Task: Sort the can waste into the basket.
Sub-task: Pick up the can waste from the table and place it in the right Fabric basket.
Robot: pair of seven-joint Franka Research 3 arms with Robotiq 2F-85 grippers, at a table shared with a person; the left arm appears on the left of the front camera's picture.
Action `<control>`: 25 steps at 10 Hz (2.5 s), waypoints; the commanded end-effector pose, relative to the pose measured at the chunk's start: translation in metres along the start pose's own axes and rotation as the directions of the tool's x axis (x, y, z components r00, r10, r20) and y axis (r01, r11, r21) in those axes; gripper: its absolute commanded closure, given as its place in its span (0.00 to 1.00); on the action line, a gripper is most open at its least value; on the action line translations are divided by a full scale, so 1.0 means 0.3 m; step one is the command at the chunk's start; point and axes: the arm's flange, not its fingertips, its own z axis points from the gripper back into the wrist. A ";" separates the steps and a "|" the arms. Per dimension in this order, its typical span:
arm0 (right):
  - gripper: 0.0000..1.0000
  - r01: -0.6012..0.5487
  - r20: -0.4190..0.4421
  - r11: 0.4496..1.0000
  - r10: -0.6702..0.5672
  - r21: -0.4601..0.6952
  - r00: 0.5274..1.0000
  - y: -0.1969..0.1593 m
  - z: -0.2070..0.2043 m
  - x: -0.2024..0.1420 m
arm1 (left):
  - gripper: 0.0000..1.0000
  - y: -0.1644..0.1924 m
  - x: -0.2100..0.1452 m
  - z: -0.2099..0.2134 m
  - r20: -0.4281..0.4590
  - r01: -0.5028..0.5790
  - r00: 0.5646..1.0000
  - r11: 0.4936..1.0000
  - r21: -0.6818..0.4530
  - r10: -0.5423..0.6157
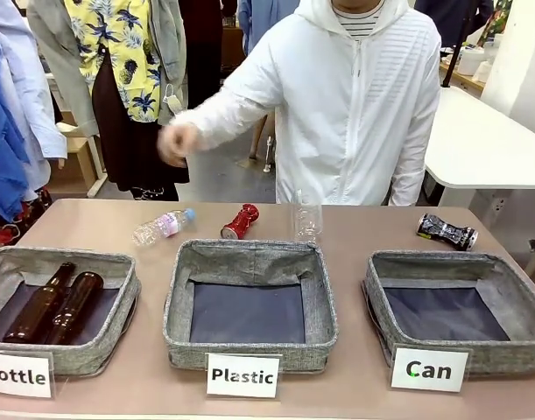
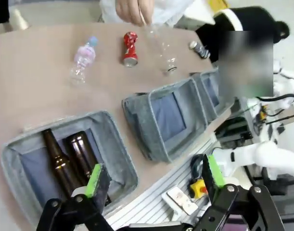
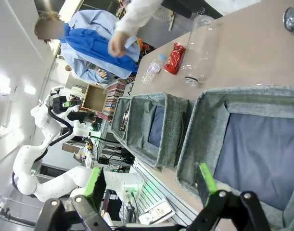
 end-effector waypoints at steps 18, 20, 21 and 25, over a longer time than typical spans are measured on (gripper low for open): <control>0.00 -0.025 0.026 0.999 0.024 0.022 0.999 -0.001 0.000 0.011 | 0.00 -0.505 0.414 -1.081 -0.182 0.044 0.981 0.850 0.525 0.061; 0.00 -0.025 0.026 0.999 0.024 0.022 0.999 -0.001 0.000 0.011 | 0.00 -0.392 0.391 -0.804 -0.225 0.029 0.973 0.937 0.348 0.054; 0.00 -0.025 0.026 0.999 0.024 0.022 0.999 -0.001 0.000 0.011 | 0.00 -0.280 0.338 -0.626 -0.237 0.007 0.969 0.957 0.291 0.065; 0.00 -0.025 0.026 0.999 0.024 0.022 0.999 -0.001 0.000 0.011 | 0.00 0.136 0.019 -0.293 -0.262 0.080 0.957 0.980 -0.184 -0.127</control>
